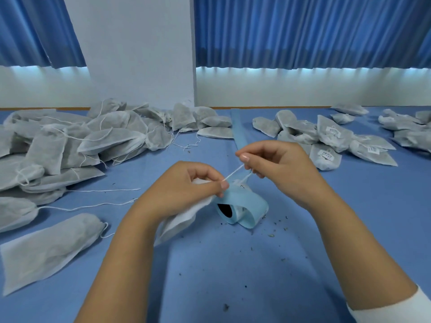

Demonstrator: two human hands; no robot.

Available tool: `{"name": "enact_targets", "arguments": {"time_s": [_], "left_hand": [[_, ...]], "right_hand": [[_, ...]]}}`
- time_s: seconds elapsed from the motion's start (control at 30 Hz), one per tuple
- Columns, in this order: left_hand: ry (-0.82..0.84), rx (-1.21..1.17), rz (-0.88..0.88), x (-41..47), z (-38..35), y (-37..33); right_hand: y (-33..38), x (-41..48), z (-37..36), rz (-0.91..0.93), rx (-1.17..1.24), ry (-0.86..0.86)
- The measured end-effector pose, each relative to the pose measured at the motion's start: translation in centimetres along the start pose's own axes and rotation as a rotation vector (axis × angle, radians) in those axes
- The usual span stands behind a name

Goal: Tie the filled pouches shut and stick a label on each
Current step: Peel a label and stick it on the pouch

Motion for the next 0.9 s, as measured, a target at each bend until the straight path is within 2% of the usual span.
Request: {"name": "enact_targets", "arguments": {"time_s": [0.13, 0.47, 0.57, 0.7, 0.77, 0.9], "left_hand": [[-0.21, -0.024, -0.026, 0.4, 1.8, 0.2], [-0.494, 0.025, -0.064, 0.1, 4.3, 0.7], [-0.544, -0.005, -0.072, -0.2, 4.8, 0.6], [-0.445, 0.012, -0.045, 0.2, 3.6, 0.4], [-0.382, -0.009, -0.036, 0.4, 2.7, 0.1], [-0.305, -0.06, -0.048, 0.7, 1.2, -0.7]], "right_hand": [[-1.1, -0.8, -0.8, -0.137, -0.066, 0.22], [-2.7, -1.9, 1.4, -0.3, -0.225, 0.369], [-3.6, -1.7, 3.4, -0.343, -0.247, 0.232], [-4.9, -1.1, 5.9, -0.37, -0.451, -0.048], [-4.5, -1.0, 5.3, -0.338, -0.511, -0.081], [-2.0, -0.6, 1.8, -0.137, -0.357, -0.024]]}}
Point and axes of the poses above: each hand's wrist, its own x-axis towards the middle knuckle, its own z-axis out of the back of the hand, y = z × x, the point moved 8 cm from there along x, towards the middle knuckle, and after that the axes turned 5 degrees about y, right-handed, at the moved point
